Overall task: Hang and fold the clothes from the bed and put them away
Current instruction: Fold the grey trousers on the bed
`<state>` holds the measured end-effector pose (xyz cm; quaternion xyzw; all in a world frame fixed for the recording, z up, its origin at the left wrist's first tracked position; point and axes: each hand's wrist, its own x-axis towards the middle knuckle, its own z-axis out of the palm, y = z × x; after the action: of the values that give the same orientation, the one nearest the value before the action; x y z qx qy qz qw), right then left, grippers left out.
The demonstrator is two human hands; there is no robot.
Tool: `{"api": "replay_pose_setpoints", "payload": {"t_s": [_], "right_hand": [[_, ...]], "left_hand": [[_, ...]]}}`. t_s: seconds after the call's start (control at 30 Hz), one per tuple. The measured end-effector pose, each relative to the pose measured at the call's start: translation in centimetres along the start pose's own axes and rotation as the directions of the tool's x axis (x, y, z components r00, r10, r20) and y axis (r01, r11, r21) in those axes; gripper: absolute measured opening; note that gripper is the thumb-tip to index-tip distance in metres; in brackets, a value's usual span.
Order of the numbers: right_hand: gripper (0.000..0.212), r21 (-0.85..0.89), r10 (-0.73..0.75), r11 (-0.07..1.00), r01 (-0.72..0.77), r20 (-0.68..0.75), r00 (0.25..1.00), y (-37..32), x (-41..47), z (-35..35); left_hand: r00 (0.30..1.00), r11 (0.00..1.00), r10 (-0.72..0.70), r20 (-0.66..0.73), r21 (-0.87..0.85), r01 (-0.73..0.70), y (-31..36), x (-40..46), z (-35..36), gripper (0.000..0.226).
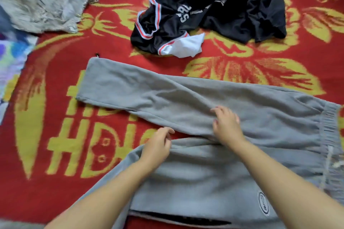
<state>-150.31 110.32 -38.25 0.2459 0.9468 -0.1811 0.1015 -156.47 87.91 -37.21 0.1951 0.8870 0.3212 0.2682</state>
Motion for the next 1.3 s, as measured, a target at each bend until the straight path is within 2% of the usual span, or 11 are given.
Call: {"api": "replay_pose_setpoints", "payload": {"t_s": [0.13, 0.3, 0.53, 0.63, 0.73, 0.83, 0.93, 1.03, 1.1, 1.17, 1.3], "right_hand": [[0.042, -0.032, -0.215, 0.974, 0.223, 0.158, 0.964, -10.2, 1.3, 4.1], [0.032, -0.241, 0.037, 0.970, 0.027, 0.257, 0.966, -14.1, 1.9, 7.0], [0.021, -0.312, 0.141, 0.948, -0.057, 0.255, 0.957, -16.1, 2.2, 8.3], [0.017, -0.367, 0.103, 0.930, -0.016, 0.217, 0.971, -15.8, 0.8, 8.3], [0.020, -0.405, 0.052, 0.913, 0.058, 0.256, 0.965, -15.9, -0.6, 8.3], [0.025, -0.361, 0.054, 0.929, 0.082, 0.352, 0.934, -16.7, -1.2, 8.4], [0.038, -0.268, -0.027, 0.956, 0.123, 0.335, 0.942, -17.3, -2.2, 8.1], [0.052, -0.172, -0.207, 0.952, 0.251, 0.238, 0.949, -18.9, -4.5, 7.5], [0.053, -0.112, -0.350, 0.919, 0.378, 0.205, 0.914, -20.3, -6.6, 8.0], [0.054, -0.091, -0.378, 0.898, 0.431, 0.340, 0.861, -21.8, -7.9, 9.1], [0.042, -0.167, -0.354, 0.856, 0.489, 0.500, 0.790, -23.3, -9.2, 11.2]], "left_hand": [[0.986, 0.927, 0.069, -0.151, 0.376, -0.007, -9.9, 3.4, -10.9, 0.041], [0.998, 0.620, 0.062, -0.006, 0.784, -0.034, -18.3, 9.0, -16.9, 0.063], [0.965, 0.393, 0.150, 0.215, 0.883, -0.258, -22.7, 12.8, -21.3, 0.023], [0.884, 0.468, 0.314, 0.348, 0.753, -0.462, -24.2, 11.0, -24.0, 0.018], [0.814, 0.398, 0.411, 0.411, 0.722, -0.566, -25.0, 7.3, -26.1, 0.040], [0.841, 0.416, 0.381, 0.385, 0.740, -0.528, -25.7, 4.3, -25.9, 0.039], [0.890, 0.520, 0.380, 0.253, 0.737, -0.432, -25.3, 2.0, -24.4, 0.008], [0.859, 0.625, 0.451, 0.240, 0.602, -0.497, -23.0, -2.5, -20.7, 0.025], [0.873, 0.760, 0.356, 0.333, 0.440, -0.478, -21.7, -7.1, -16.9, 0.017], [0.862, 0.869, 0.102, 0.497, 0.378, -0.320, -20.6, -10.7, -13.4, 0.021], [0.795, 0.849, -0.083, 0.601, 0.461, -0.260, -19.3, -15.6, -8.5, 0.058]]}}
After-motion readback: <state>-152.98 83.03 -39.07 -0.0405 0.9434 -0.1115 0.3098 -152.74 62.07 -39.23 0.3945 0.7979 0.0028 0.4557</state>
